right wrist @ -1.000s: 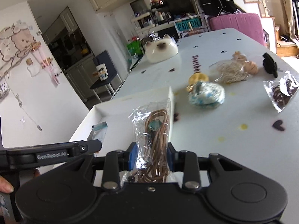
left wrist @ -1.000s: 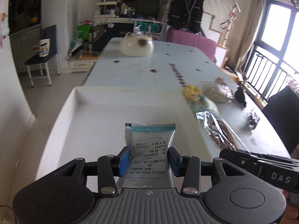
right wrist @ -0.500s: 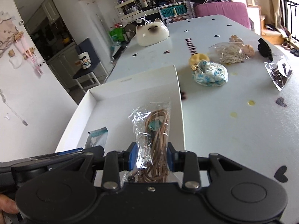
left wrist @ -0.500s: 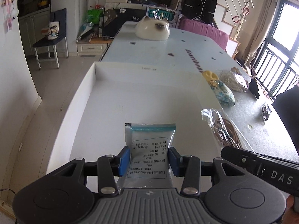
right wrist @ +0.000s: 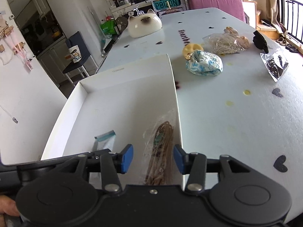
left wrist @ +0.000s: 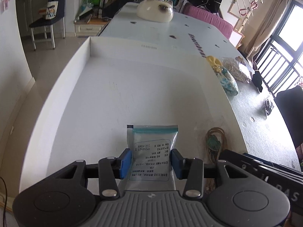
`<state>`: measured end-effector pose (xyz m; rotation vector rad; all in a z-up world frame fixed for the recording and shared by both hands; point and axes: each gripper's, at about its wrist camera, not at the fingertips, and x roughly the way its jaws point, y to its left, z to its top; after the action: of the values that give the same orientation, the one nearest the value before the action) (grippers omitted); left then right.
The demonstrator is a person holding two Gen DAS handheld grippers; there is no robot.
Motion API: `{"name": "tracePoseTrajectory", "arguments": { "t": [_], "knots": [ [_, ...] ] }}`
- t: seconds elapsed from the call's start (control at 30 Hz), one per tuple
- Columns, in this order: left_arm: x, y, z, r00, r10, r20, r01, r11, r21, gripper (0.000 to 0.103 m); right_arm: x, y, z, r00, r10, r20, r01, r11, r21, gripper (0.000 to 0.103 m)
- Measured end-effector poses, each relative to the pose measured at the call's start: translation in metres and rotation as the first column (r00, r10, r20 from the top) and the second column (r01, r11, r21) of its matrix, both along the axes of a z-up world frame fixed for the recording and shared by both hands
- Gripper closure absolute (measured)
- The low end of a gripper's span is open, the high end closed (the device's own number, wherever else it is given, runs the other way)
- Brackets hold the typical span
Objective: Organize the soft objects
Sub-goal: 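Carry both bags into the white box and open both grippers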
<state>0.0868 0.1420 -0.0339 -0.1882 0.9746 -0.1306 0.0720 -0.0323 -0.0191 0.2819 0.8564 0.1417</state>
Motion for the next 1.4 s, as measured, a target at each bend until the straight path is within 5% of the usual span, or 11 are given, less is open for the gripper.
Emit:
{"name": "tracePoseTrajectory", "arguments": {
  "t": [0.43,0.57,1.23,1.4],
  "knots": [
    [-0.005,-0.014,0.001,1.000,-0.024,-0.006,0.024,1.000,0.009,0.054,-0.018,-0.008,0.017,0.998,0.057,0.040,-0.057,0.998,-0.007,0.041],
    [-0.008,-0.017,0.005,0.999,-0.039,0.013,0.040,0.999,-0.015,0.037,-0.019,-0.015,0.018,0.998,0.045,0.038,-0.045,0.999,0.003,0.041],
    [-0.020,-0.013,0.016,0.999,-0.032,0.032,0.030,0.999,0.042,0.030,-0.021,-0.024,0.019,0.998,0.057,0.040,-0.056,0.998,-0.015,0.038],
    [-0.025,-0.011,0.021,0.999,-0.020,0.049,0.018,0.998,0.059,0.015,-0.023,-0.026,0.020,0.995,0.079,0.054,-0.077,0.996,-0.040,0.031]
  ]
}}
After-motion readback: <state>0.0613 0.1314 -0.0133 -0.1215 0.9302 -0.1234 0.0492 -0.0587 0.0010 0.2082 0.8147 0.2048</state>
